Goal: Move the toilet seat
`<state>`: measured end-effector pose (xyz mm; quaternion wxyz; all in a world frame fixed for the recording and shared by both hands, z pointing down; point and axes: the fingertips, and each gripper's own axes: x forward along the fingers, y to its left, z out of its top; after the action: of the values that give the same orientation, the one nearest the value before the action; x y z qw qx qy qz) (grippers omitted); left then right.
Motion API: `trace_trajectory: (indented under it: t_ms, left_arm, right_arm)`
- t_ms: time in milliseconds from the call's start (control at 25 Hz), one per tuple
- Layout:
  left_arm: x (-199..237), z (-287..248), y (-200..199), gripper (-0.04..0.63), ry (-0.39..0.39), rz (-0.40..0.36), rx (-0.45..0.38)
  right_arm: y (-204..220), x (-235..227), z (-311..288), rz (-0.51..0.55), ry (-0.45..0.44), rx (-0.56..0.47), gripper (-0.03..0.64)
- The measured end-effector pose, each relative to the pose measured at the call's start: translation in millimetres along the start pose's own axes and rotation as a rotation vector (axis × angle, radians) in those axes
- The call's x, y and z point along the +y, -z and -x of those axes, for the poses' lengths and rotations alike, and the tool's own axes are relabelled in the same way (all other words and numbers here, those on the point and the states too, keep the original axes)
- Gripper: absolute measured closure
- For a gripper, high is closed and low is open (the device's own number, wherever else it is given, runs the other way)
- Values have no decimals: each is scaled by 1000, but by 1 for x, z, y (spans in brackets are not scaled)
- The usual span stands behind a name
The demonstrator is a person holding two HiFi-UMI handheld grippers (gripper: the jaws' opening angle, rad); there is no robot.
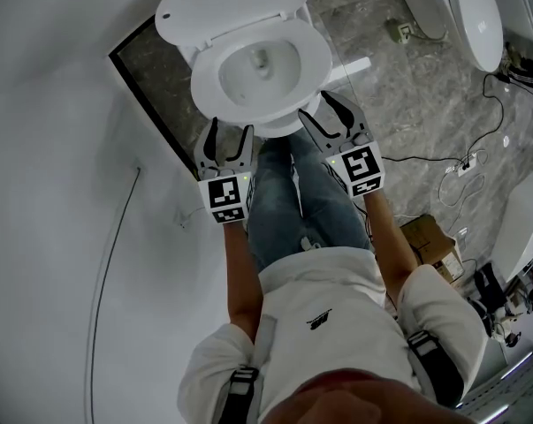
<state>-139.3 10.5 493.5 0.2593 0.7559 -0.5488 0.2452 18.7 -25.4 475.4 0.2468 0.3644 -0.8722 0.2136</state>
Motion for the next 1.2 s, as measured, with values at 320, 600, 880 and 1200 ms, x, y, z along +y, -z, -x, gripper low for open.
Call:
trace_trajectory:
  t_ms: [320, 600, 880, 1200]
  left_arm:
    - [7, -4, -17, 291, -5, 13, -29]
    - [14, -9, -28, 291, -9, 24, -46]
    - [24, -14, -42, 295, -16, 37, -69]
    - [32, -21, -60, 307, -21, 42, -86]
  right_arm:
    - [-12, -5, -7, 2, -3, -11, 376]
    - [-24, -8, -13, 3, -5, -20, 379]
    - [-39, -16, -22, -4, 6, -49, 387]
    - [-56, -25, -29, -6, 14, -67, 393]
